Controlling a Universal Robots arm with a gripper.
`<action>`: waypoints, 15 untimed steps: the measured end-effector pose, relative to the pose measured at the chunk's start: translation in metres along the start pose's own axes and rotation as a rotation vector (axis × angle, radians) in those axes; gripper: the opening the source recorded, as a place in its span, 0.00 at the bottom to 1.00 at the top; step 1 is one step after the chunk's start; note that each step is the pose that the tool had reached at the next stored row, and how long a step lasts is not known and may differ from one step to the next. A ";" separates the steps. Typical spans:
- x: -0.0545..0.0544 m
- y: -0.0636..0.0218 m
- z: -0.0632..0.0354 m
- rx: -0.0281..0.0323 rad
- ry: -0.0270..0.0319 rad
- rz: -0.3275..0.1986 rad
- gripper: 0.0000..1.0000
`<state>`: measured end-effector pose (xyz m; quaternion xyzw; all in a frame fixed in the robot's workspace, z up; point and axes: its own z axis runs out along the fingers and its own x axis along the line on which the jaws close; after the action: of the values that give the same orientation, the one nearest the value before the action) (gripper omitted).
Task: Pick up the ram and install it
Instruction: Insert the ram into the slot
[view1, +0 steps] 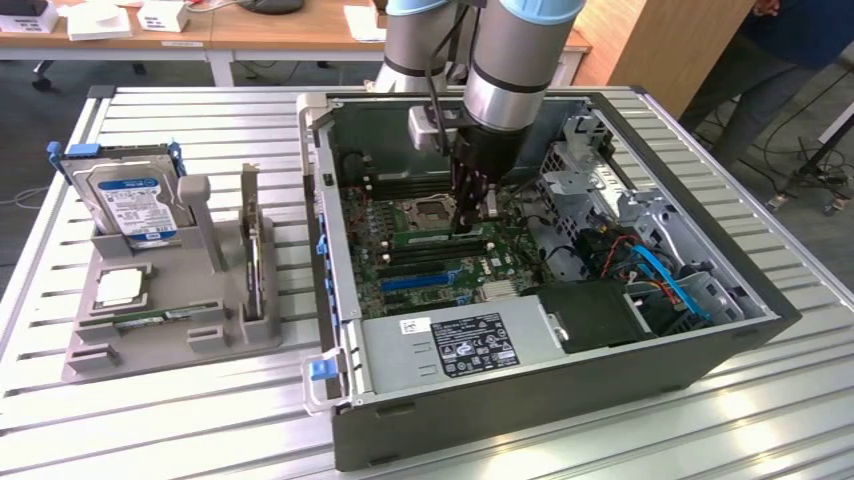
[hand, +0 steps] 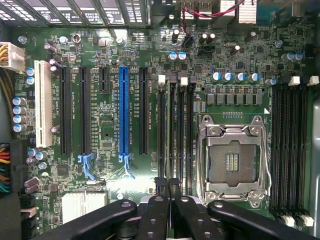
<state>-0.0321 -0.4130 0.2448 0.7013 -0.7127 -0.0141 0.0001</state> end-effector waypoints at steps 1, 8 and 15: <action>0.000 0.0000 0.0001 0.0001 -0.0002 0.000 0.11; 0.000 -0.0001 0.0035 0.0001 -0.0002 0.000 0.11; 0.001 0.0000 0.0041 0.0001 -0.0005 0.000 0.11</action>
<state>-0.0322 -0.4135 0.2407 0.7012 -0.7128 -0.0142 -0.0001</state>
